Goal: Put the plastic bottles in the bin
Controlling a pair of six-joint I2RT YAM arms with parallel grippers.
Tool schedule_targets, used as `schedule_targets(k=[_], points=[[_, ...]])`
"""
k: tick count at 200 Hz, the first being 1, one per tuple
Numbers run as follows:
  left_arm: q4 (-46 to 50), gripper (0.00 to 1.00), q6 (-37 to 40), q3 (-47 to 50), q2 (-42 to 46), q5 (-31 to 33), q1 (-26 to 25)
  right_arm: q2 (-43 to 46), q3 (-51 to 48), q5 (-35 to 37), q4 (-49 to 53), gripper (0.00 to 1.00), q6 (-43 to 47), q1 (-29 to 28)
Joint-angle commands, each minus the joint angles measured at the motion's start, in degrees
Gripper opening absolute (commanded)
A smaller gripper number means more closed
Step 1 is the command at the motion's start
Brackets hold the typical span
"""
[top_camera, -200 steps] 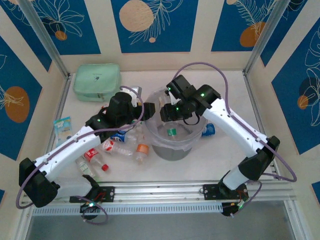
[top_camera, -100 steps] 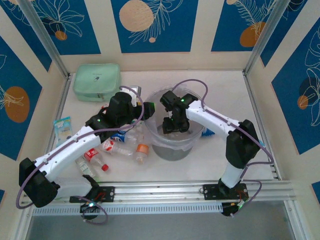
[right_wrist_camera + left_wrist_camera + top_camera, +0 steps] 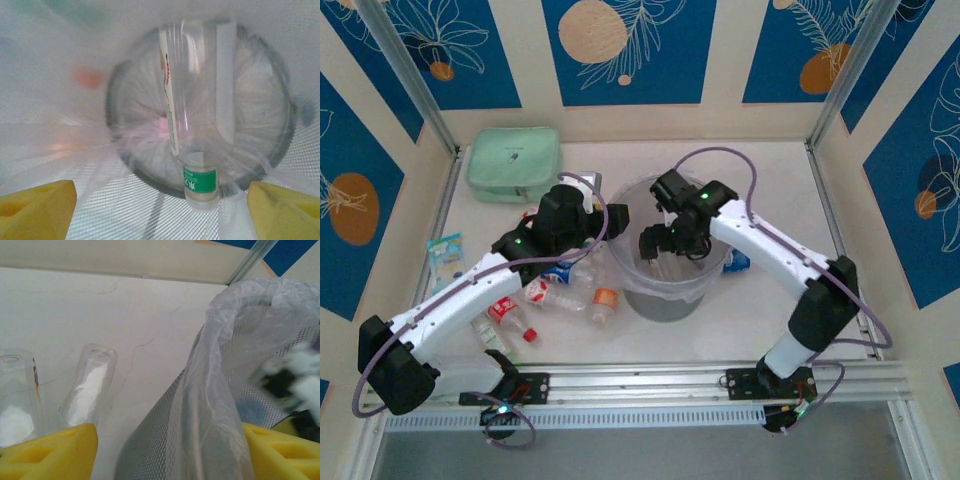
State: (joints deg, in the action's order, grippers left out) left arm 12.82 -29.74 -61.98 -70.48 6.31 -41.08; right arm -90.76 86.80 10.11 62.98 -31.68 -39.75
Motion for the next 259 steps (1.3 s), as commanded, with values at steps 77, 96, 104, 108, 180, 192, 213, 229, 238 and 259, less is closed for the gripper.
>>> schedule_targets(k=[77,96,104,108,180,192,213,229,238,259], points=[[-0.7,0.70,-0.1,1.1,1.1,0.7,-0.4,25.4,2.9,-5.1,-0.8,1.00,-1.6,21.3],[-1.1,0.71,0.5,1.1,0.9,-0.1,-0.5,26.8,-1.2,-6.6,-0.1,0.99,-1.2,31.2],[-1.2,0.71,0.7,1.0,0.7,-0.7,-0.5,27.0,-3.9,-7.6,-0.6,0.99,-1.1,35.2],[-1.3,0.71,0.8,0.9,0.6,-1.0,-0.4,27.0,-5.4,-8.3,-1.1,0.99,-1.1,37.0],[-1.6,0.72,1.6,0.3,-0.6,-2.0,-0.5,19.7,-29.6,-16.8,-16.8,0.99,-22.7,51.9],[-1.7,0.72,1.5,0.2,-0.8,-2.2,-0.5,18.2,-31.8,-17.8,-20.1,0.99,-24.5,51.5],[-2.4,0.73,1.4,0.3,-1.0,-1.8,-0.4,15.2,-35.1,-17.1,-26.1,0.99,-27.3,51.3],[-2.7,0.73,1.3,-0.1,-1.2,-1.7,-0.5,11.9,-36.6,-17.8,-29.0,0.99,-28.7,51.9],[-2.7,0.74,1.3,-0.2,-1.3,-2.0,-0.5,10.1,-37.6,-18.8,-30.7,0.99,-29.4,51.9],[-2.6,0.75,1.1,-0.3,-1.4,-1.9,-0.5,5.7,-39.3,-20.5,-34.3,0.99,-31.0,51.2]])
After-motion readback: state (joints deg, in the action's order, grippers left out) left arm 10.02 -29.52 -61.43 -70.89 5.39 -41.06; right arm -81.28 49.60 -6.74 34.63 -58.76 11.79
